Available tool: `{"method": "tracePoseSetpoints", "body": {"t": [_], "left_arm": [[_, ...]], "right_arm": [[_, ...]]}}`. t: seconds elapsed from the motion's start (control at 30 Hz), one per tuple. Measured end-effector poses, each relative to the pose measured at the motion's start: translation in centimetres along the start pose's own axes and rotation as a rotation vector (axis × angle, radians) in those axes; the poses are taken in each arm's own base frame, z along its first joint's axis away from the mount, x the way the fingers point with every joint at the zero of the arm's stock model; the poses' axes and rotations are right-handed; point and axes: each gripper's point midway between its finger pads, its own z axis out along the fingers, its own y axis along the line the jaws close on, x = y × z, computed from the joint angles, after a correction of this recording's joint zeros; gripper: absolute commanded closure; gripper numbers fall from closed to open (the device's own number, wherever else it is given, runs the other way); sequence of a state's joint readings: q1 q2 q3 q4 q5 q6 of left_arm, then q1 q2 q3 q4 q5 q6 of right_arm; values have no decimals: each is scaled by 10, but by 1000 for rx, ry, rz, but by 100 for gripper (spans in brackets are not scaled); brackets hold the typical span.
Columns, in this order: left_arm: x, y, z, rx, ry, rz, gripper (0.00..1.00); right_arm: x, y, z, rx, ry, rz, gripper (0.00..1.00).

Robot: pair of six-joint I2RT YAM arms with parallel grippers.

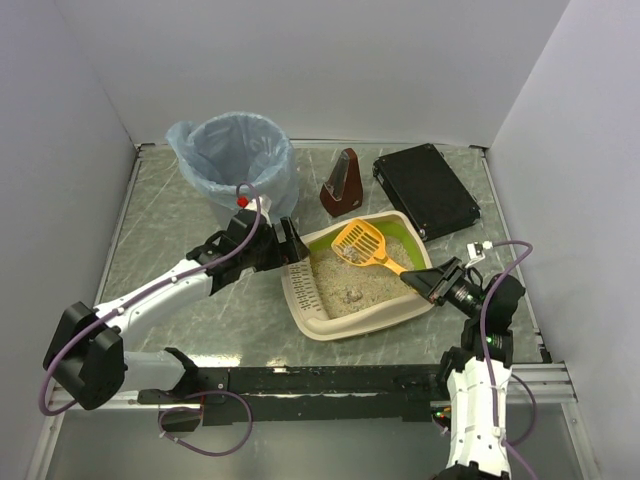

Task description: Clean the litter box

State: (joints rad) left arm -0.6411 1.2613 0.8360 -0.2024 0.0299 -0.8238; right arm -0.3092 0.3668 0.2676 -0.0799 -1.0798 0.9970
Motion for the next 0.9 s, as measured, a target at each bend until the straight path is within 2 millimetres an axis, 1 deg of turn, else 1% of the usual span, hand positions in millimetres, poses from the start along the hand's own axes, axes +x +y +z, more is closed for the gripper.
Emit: {"method": "tracePoseSetpoints", "body": {"t": [0.17, 0.27, 0.4, 0.5, 0.6, 0.63, 0.77, 0.83, 0.9], "left_arm": [[1, 1, 0, -3, 3, 0, 3], [1, 1, 0, -4, 3, -1, 3], [-1, 1, -1, -8, -5, 0, 3], [-4, 5, -3, -27, -22, -1, 3], [-9, 9, -11, -51, -49, -2, 3], [-12, 11, -15, -60, -63, -7, 3], [-23, 21, -29, -78, -119, -31, 3], [-24, 30, -35, -93, -134, -44, 3], [-24, 39, -40, -111, -143, -55, 3]], "right_arm": [[-5, 1, 2, -1, -3, 39, 100], [-6, -1, 1, 35, -4, 45, 100], [-13, 13, -1, 36, -19, -6, 100], [-15, 16, -1, 34, -23, -14, 100], [-17, 21, 0, 42, -19, -6, 100], [-19, 27, 0, 44, -19, -8, 100], [-24, 70, 6, 2, 21, -63, 100], [-21, 91, 10, -31, 51, -80, 100], [-18, 107, 17, -54, 87, -74, 100]]}}
